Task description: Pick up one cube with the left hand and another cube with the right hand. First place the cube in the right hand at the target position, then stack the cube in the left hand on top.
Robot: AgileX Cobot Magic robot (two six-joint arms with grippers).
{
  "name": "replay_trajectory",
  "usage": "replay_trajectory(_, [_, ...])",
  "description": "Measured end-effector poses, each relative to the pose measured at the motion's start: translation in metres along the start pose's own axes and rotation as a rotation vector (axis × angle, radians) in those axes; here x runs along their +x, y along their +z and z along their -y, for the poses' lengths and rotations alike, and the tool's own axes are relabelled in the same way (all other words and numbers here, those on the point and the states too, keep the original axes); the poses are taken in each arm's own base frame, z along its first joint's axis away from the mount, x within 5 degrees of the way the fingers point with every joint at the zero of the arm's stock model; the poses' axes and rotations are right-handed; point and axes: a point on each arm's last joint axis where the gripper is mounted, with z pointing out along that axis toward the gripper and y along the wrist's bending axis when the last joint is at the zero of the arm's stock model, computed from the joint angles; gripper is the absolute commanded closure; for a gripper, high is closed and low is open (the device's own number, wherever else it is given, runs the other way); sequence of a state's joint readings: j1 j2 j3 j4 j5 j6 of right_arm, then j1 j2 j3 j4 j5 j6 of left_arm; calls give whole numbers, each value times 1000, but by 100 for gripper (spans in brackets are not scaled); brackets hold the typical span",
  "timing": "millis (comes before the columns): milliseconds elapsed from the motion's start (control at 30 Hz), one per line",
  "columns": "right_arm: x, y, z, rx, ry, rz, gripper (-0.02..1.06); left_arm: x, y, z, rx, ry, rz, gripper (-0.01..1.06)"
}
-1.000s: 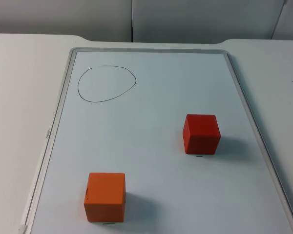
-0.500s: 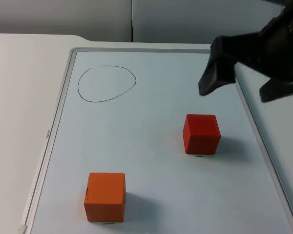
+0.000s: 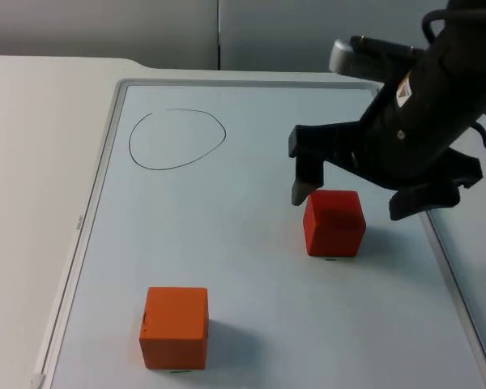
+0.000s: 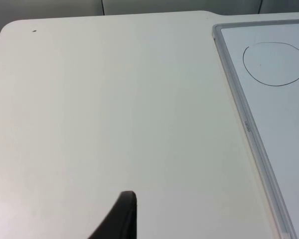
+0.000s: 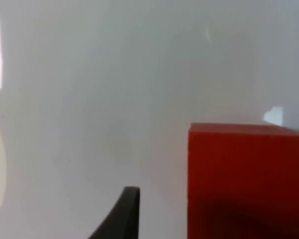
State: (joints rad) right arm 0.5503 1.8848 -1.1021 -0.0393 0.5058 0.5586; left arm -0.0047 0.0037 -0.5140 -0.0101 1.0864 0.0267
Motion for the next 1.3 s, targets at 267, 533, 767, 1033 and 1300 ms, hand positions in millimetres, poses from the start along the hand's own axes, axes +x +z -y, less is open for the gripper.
replay_trajectory(267, [-4, 29, -8, 20, -4, -40, 7, 0, 0, 0, 0, 0, 0, 0])
replay_trajectory(533, [-2, 37, -6, 42, -27, -48, 21, 0, 0, 0, 0, 0, 0, 0])
replay_trajectory(767, [-4, 37, -3, 75, -35, -36, 76, 0, 0, 0, 0, 0, 0, 0])
replay_trajectory(1033, [-15, 1, -4, 77, -141, 40, 105, 0, 0, 0, 0, 0, 0, 0])
replay_trajectory(1300, [-23, -137, -4, -13, -322, 318, 105, 0, 0, 0, 0, 0, 0, 0])
